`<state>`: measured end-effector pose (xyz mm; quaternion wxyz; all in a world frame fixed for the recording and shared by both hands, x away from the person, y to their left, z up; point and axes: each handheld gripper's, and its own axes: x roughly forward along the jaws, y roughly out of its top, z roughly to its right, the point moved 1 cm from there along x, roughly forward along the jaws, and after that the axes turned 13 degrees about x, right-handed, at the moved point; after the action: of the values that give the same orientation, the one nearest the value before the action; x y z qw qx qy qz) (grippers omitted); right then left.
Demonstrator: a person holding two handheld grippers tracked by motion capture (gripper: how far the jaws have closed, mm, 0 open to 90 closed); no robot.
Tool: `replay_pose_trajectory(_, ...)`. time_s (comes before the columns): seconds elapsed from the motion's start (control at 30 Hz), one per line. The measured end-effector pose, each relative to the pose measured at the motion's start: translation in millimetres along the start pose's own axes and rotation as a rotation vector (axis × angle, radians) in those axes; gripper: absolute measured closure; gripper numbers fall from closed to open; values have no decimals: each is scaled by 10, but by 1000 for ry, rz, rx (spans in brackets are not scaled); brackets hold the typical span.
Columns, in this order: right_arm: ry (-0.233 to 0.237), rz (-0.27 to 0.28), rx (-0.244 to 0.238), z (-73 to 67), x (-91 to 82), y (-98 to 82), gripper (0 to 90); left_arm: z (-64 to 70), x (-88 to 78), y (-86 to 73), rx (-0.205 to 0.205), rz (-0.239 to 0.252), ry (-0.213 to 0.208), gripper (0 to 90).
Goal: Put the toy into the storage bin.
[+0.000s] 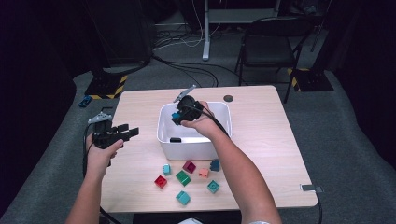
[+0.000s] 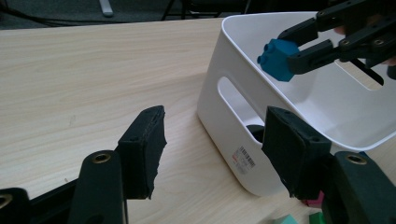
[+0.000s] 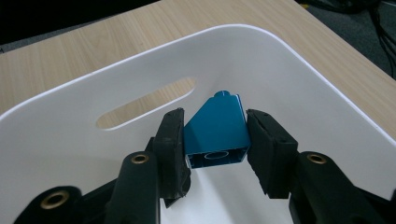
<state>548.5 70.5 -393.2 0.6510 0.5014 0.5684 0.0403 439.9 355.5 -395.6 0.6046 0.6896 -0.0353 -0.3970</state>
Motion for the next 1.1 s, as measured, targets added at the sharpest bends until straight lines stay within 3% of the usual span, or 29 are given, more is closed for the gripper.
replay_pose_trajectory(0.2, -4, -35, 1, -3, 90, 10, 569, -1, 8, -2, 1, 4, 4, 389)
replay_pose_trajectory(0.5, -12, -30, -14, -37, 82, 12, 525, 12, -2, 8, 6, 7, 4, 385)
replay_pose_trajectory(0.93, -17, 32, 18, -93, -442, 36, 541, 30, -7, 18, 7, 6, 8, 384)
replay_pose_trajectory(1.1, -21, 58, 14, -200, -740, -8, 538, 29, -7, 18, 7, 3, 11, 384)
